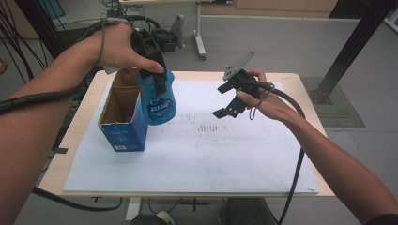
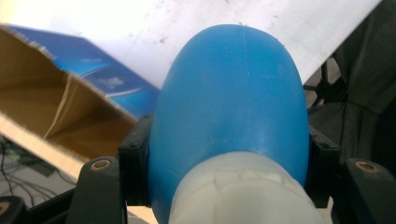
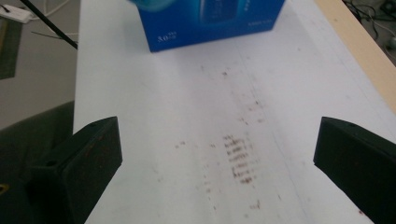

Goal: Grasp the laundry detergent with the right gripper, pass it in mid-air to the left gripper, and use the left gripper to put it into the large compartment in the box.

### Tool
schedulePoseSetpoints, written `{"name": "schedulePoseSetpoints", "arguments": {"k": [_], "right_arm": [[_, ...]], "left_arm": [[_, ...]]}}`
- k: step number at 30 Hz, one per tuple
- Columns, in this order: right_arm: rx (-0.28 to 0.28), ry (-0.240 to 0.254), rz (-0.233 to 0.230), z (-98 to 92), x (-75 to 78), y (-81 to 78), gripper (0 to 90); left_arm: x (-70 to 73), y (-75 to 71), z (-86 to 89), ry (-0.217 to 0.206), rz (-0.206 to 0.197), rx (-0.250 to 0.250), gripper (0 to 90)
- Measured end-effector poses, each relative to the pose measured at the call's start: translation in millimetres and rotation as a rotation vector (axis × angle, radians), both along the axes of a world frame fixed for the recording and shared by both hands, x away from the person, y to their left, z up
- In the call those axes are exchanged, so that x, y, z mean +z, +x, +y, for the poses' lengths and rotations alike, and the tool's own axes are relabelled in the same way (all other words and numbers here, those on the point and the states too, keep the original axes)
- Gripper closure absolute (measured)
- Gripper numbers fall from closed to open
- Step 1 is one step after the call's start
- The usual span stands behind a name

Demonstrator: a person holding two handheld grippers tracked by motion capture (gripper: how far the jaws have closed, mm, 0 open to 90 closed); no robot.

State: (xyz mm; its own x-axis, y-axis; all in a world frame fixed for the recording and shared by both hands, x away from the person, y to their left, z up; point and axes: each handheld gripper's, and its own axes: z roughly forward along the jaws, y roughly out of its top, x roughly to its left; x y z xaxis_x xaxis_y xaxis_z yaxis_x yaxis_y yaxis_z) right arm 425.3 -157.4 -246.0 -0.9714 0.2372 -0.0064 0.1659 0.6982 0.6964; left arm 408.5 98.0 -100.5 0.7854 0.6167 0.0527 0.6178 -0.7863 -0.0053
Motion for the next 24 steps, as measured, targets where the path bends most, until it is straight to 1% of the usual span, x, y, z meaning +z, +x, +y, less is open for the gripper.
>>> {"name": "schedulePoseSetpoints", "arguments": {"k": [6,8,9,10,11,12,14,15,16,18,20,21,22,23,24], "right_arm": [[-0.059,-0.037,0.009,-25.2,1.1,1.0,1.0],[-0.076,-0.045,0.015,-33.1,1.4,1.3,0.9],[-0.085,-0.048,0.019,-36.7,1.4,1.3,0.9],[-0.088,-0.050,0.019,-40.4,1.6,1.9,0.9],[-0.100,-0.049,0.031,-43.9,1.8,1.8,0.8],[-0.104,-0.052,0.037,-47.2,2.1,2.0,0.6],[-0.110,-0.072,0.044,-52.9,3.0,1.3,0.5],[-0.115,-0.068,0.046,-55.8,2.8,0.8,0.5],[-0.120,-0.068,0.055,-58.6,2.6,0.4,0.6],[-0.124,-0.079,0.050,-62.7,1.9,-0.3,0.6],[-0.137,-0.080,0.057,-66.7,0.8,-0.7,0.5],[-0.141,-0.085,0.055,-68.3,0.4,-0.6,0.6],[-0.144,-0.089,0.054,-69.4,0.2,-0.5,0.6],[-0.151,-0.093,0.055,-71.2,-0.1,-0.2,0.6],[-0.152,-0.092,0.058,-72.4,-0.2,0.2,0.6]], "left_arm": [[17.8,4.3,16.0,0.007,-0.023,0.115,36.8],[23.2,4.6,20.9,-0.001,-0.034,0.173,36.8],[26.3,5.0,23.6,0.000,-0.035,0.191,36.8],[29.0,5.3,26.2,-0.001,-0.040,0.212,36.7],[31.6,5.5,28.6,-0.002,-0.043,0.236,36.8],[34.5,6.0,31.5,0.003,-0.043,0.250,36.8],[39.6,6.9,37.0,0.007,-0.052,0.287,36.8],[42.1,7.5,39.7,0.005,-0.057,0.306,36.8],[44.5,8.0,42.2,0.003,-0.064,0.325,36.8],[48.5,9.3,47.2,-0.009,-0.076,0.370,36.8],[52.4,10.8,52.8,-0.025,-0.091,0.428,36.8],[54.0,11.4,54.8,-0.025,-0.092,0.448,36.8],[56.1,12.6,58.3,-0.031,-0.106,0.467,36.8],[57.6,13.1,60.3,-0.032,-0.110,0.482,36.8],[59.0,13.5,62.4,-0.040,-0.118,0.514,36.8]]}}
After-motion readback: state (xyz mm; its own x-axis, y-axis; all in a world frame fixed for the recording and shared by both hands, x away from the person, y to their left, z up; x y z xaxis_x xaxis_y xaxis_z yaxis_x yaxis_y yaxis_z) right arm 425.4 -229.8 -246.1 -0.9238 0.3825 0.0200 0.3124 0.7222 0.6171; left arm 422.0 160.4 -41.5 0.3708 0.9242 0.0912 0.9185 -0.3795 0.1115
